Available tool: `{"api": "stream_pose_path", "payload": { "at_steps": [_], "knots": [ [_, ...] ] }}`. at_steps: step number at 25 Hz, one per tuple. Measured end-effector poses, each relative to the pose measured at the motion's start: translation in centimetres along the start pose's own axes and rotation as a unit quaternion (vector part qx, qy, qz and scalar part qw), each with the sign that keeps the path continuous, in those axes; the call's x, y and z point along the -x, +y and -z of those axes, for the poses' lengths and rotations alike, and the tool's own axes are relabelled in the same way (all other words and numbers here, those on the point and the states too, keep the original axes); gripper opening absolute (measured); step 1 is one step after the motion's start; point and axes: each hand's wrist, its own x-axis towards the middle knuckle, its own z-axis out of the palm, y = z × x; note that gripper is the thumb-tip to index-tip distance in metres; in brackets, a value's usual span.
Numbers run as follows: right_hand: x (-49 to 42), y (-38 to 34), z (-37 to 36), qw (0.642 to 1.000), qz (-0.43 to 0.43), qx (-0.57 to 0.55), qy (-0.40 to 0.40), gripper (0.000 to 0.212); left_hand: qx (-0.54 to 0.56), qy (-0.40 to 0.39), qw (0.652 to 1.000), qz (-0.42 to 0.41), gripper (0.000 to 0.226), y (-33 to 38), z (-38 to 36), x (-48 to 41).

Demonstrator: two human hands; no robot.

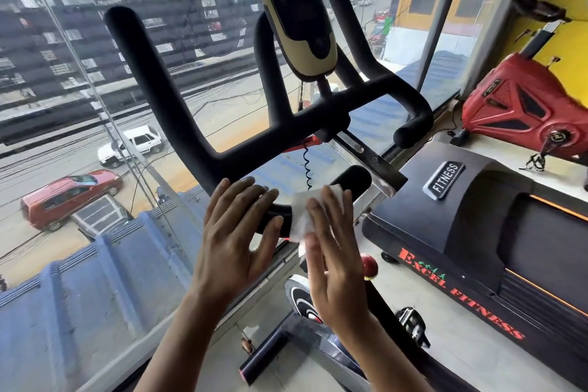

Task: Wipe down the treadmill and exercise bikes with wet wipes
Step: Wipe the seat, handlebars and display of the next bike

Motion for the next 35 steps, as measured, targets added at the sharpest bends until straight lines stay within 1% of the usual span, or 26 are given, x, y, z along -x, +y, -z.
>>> {"api": "stream_pose_path", "payload": {
  "at_steps": [1,2,3,5,6,8,10,11,12,16,18,20,22,24,26,28,30,32,33,35],
  "knots": [
    [0.0,0.6,0.6,0.999,0.037,0.024,-0.018,0.040,0.002,-0.005,1.000,-0.010,0.035,-0.2,0.2,0.0],
    [-0.2,1.1,1.2,0.997,0.050,0.042,-0.029,0.040,0.003,-0.004,1.000,-0.020,0.033,-0.6,0.4,0.1],
    [-0.5,1.5,1.7,0.998,0.041,0.049,-0.029,0.040,0.004,0.002,1.000,-0.026,0.032,-1.1,0.7,0.2],
    [-0.5,1.1,1.9,0.998,0.020,0.050,-0.015,0.042,0.008,0.010,1.000,-0.026,0.034,-2.6,1.6,0.1],
    [-0.3,0.4,1.4,0.998,0.026,0.062,-0.005,0.041,0.012,0.010,1.000,-0.024,0.036,-3.7,2.1,0.0],
    [0.1,-1.7,-0.4,0.992,0.071,0.104,0.006,0.037,0.022,-0.002,1.000,-0.019,0.039,-6.1,2.8,-0.7],
    [-0.3,-3.5,-2.1,0.980,0.112,0.166,-0.013,0.034,0.034,-0.030,0.999,-0.023,0.043,-8.2,3.2,-1.8],
    [-1.0,-4.3,-2.9,0.971,0.125,0.201,-0.027,0.037,0.037,-0.043,0.998,-0.030,0.045,-9.0,3.3,-2.4],
    [-1.9,-5.2,-4.0,0.962,0.132,0.234,-0.039,0.041,0.037,-0.053,0.997,-0.043,0.046,-9.8,3.5,-2.9],
    [-5.3,-7.5,-7.9,0.939,0.135,0.313,-0.048,0.040,0.035,-0.067,0.992,-0.105,0.040,-13.5,4.6,-4.7],
    [-4.5,-6.8,-6.8,0.931,0.148,0.332,-0.045,0.039,0.034,-0.071,0.989,-0.124,0.040,-14.9,4.9,-5.0],
    [-2.0,-5.9,-4.7,0.918,0.159,0.361,-0.025,0.039,0.037,-0.076,0.985,-0.148,0.041,-15.9,4.9,-5.1],
    [-0.1,-5.7,-3.5,0.912,0.155,0.379,-0.003,0.041,0.040,-0.071,0.981,-0.174,0.040,-16.7,4.7,-5.4],
    [0.1,-6.3,-4.7,0.910,0.142,0.390,0.017,0.041,0.049,-0.052,0.979,-0.192,0.038,-17.3,4.4,-6.2],
    [-2.0,-7.6,-7.7,0.908,0.131,0.398,0.013,0.038,0.058,-0.033,0.978,-0.200,0.036,-17.9,4.4,-7.3],
    [-6.1,-8.5,-11.3,0.910,0.108,0.401,0.003,0.037,0.063,-0.024,0.978,-0.199,0.037,-18.8,4.6,-9.0],
    [-9.4,-8.8,-14.0,0.914,0.074,0.398,0.016,0.045,0.071,-0.021,0.976,-0.203,0.037,-19.8,4.7,-10.6],
    [-9.7,-8.8,-14.3,0.924,0.039,0.380,-0.001,0.057,0.091,-0.027,0.974,-0.206,0.037,-20.4,4.6,-11.2],
    [-8.8,-9.0,-13.6,0.925,0.037,0.379,-0.008,0.058,0.099,-0.030,0.972,-0.211,0.036,-20.6,4.6,-11.3],
    [-6.4,-9.5,-12.0,0.911,0.053,0.408,-0.009,0.052,0.111,-0.030,0.968,-0.223,0.036,-21.0,4.5,-11.3]
  ]
}}
